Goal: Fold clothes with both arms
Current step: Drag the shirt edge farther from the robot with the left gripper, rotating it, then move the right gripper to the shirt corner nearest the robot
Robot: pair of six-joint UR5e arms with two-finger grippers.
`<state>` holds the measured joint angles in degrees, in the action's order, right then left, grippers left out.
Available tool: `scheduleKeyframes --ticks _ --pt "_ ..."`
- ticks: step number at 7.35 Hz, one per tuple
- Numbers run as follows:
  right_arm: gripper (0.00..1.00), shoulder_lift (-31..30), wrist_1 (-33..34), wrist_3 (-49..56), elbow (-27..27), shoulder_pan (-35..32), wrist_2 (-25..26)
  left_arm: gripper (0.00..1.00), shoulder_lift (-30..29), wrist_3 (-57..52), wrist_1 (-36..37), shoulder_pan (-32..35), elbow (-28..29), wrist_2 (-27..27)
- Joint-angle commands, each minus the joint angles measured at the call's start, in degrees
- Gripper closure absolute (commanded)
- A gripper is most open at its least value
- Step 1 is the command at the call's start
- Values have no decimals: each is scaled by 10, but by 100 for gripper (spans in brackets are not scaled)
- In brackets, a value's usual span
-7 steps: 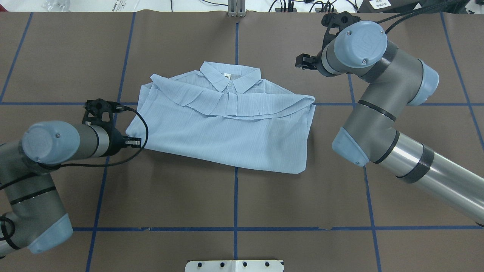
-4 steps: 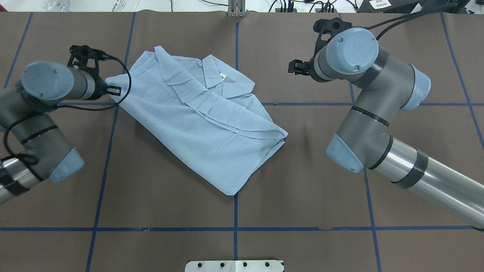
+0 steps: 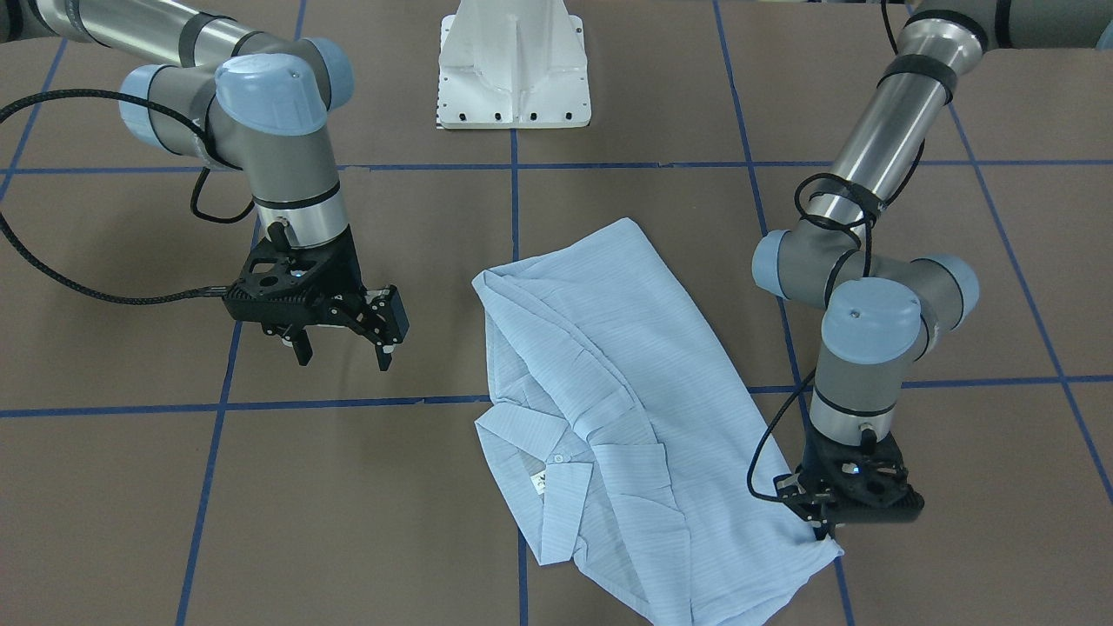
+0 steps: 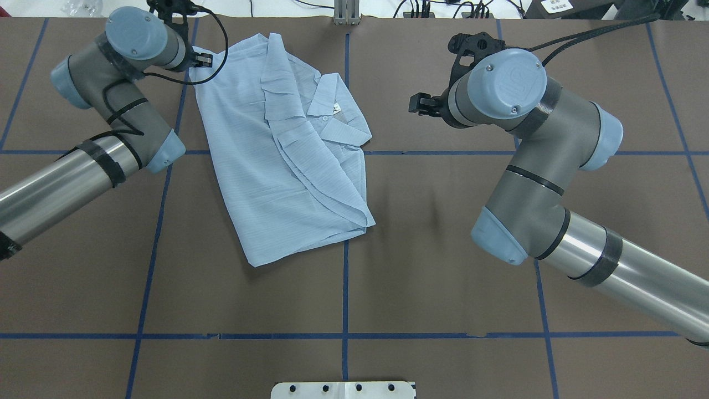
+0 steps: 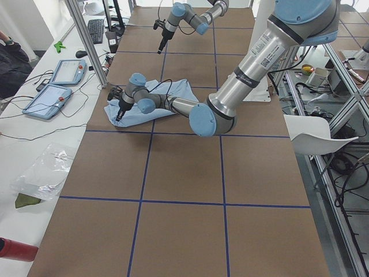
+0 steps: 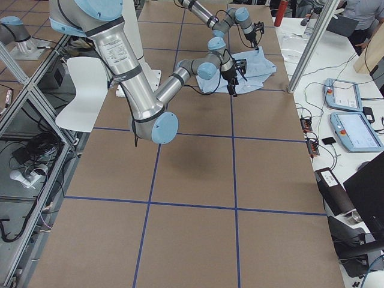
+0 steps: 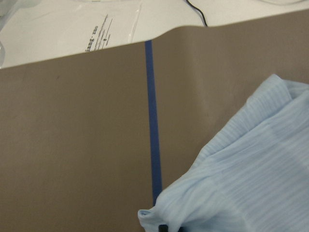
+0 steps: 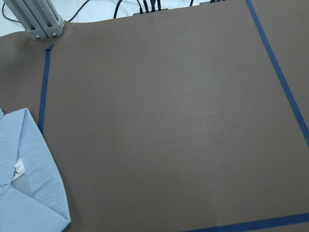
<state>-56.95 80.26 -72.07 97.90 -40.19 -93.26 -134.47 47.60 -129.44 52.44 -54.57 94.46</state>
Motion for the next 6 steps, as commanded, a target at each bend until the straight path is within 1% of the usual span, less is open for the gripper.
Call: scheduleKeyframes --ticks 1,2,3,4,5,6 --pt "0 7 2 -34 5 16 2 0 -12 -56 -33 14 23 7" --pt "0 22 6 -66 5 32 6 0 15 -94 -61 32 12 48" --pt "0 37 10 -110 2 58 22 0 52 -128 -65 48 -27 97" --pt "0 46 27 -166 -2 88 39 0 85 -128 -64 49 -70 100" --pt "1 67 90 -222 -3 108 40 0 89 -126 -64 49 -77 100" --pt "2 82 122 -295 -8 138 41 0 90 -124 -64 49 -77 100"
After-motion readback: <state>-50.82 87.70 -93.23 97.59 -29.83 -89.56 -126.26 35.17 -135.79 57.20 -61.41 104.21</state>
